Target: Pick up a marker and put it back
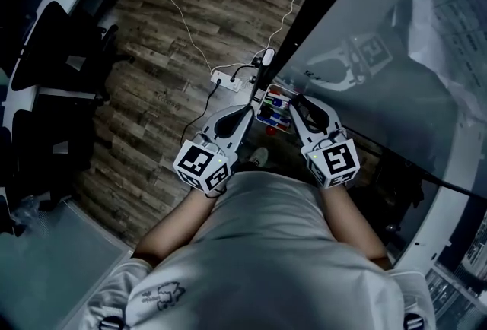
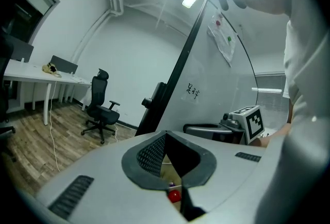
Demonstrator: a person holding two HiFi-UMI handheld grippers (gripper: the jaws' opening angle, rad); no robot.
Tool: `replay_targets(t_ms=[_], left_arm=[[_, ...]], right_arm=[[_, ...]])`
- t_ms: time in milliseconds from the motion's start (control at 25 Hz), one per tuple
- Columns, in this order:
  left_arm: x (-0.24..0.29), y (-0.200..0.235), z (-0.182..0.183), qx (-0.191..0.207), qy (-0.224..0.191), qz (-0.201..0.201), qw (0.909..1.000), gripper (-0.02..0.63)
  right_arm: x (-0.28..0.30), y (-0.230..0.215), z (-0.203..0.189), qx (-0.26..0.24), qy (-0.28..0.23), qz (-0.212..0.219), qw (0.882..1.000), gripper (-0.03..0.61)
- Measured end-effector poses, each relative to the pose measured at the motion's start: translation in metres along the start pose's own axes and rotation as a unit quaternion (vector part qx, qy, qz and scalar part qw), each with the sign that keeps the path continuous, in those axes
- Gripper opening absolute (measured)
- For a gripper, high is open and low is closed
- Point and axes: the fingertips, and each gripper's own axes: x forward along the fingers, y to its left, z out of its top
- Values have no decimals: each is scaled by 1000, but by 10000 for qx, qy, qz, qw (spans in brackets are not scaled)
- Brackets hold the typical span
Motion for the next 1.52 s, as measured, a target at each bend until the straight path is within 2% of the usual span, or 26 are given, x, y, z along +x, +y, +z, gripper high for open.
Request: replay_targets(t_ms=[400,560,760,880,1000,1120,1240,1520], left_arm=[[-8,2,2,-3,30,-25,10000,5],[-10,1,5,34,40,-158,9999,5],[-12,1,10,35,76,-494,9987,5],[-11,-1,19,122,131,-787,9967,5],[-17,-2,32,280,190,-1087,9935,5],[-25,-2,38,384,304,-1395,9890,5],[-36,-1,42,514,420,-1679,9836,5],[-64,-4,48,728,587,-2311,9684,5]], right_arm=[[4,9,6,78,-131,85,9998,92],[-1,8,13,532,-330,7,9980,92],[-6,18,29,559,-472,-107,9973,92],[-10,26,34,565,-509,-310,9966,85],[-15,35,42,613,-613,-639,9942,35],[-20,47,45,708,-690,-962,9904,14],[-23,63,49,893,-778,-1220,9854,12],[-34,101,55,905,-983,-1810,9744,11]])
